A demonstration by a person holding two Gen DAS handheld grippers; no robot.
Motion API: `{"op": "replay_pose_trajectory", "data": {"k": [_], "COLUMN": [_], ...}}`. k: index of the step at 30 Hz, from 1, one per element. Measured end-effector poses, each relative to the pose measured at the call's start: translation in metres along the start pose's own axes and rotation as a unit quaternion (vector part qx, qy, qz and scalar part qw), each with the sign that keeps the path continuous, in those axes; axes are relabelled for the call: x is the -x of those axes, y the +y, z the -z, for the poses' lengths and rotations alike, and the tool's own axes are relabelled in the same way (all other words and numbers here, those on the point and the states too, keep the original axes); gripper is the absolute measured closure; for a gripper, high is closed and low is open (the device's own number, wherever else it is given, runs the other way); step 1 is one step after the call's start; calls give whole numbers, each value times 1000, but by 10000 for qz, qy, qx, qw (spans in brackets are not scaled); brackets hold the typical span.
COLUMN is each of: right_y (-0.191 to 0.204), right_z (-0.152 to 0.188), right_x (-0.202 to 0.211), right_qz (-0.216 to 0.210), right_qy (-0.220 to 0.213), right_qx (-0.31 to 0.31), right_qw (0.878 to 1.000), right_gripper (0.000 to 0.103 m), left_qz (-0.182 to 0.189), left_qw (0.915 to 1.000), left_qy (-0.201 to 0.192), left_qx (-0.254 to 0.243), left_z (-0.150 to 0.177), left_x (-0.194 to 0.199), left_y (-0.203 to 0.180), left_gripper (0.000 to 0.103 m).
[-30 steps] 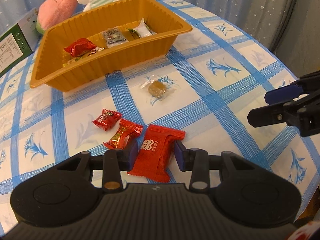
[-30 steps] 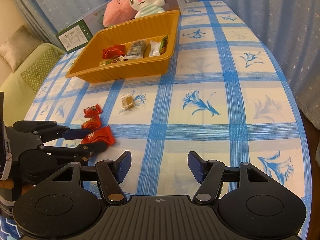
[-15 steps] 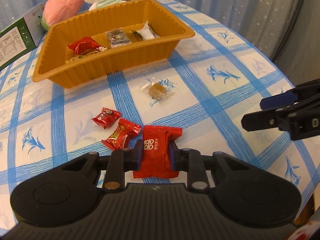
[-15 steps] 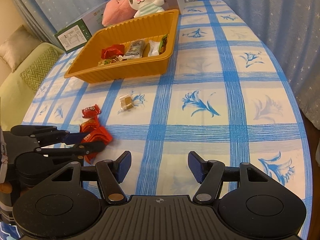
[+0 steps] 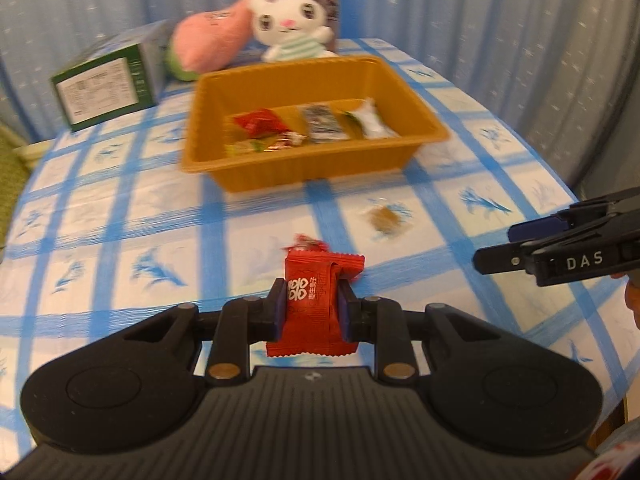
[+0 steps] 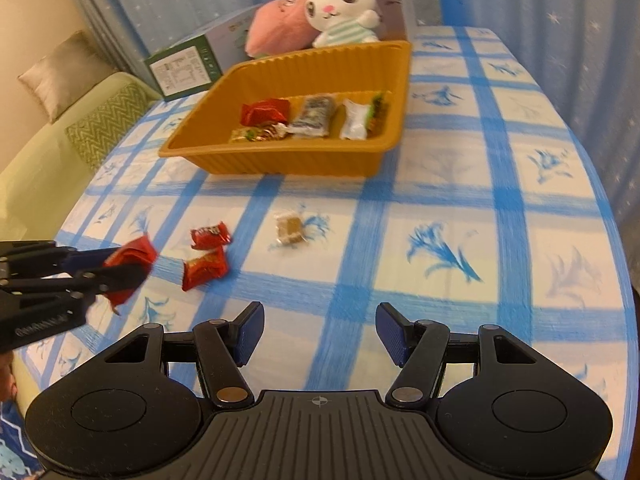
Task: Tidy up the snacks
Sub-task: 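Lift the red packet with the left gripper while the right moves to the clear-wrapped candy, then close the right gripper on the clear-wrapped candy while the left holds the red packet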
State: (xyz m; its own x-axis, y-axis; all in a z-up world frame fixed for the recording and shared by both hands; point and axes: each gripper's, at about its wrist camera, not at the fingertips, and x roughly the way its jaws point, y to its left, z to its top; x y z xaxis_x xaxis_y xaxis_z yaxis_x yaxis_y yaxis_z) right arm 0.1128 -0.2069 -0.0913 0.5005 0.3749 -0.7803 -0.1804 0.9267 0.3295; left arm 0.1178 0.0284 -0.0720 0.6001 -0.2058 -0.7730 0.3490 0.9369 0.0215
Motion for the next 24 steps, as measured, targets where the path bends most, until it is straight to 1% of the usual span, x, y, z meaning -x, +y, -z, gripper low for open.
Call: {"op": "replay_pose_trajectory", "data": {"k": [9, 11, 13, 21, 24], "right_y": [16, 21, 24, 28, 30], "right_z": [-19, -23, -28, -42, -45], "right_x": [-26, -33, -42, -74, -85], "right_qz": [-49, -34, -33, 18, 73], "right_qy": [-123, -157, -145, -33, 8], "right_qx": [491, 616, 720, 884, 981], "right_qw": [9987, 9980, 9973, 9961, 9951], "right_gripper": [41, 45, 54, 63, 68], "left_qz": [-525, -622, -699, -854, -882], "left_qw": [9975, 9965, 9955, 9931, 9926], "left_qy": [1, 21, 40, 86, 112], "left_qx": [466, 556, 637, 802, 831], "left_z": [6, 7, 8, 8, 8], "left_x": [8, 8, 7, 4, 2], "left_y": [49, 58, 65, 87, 93], "left_gripper": [79, 79, 79, 79, 79]}}
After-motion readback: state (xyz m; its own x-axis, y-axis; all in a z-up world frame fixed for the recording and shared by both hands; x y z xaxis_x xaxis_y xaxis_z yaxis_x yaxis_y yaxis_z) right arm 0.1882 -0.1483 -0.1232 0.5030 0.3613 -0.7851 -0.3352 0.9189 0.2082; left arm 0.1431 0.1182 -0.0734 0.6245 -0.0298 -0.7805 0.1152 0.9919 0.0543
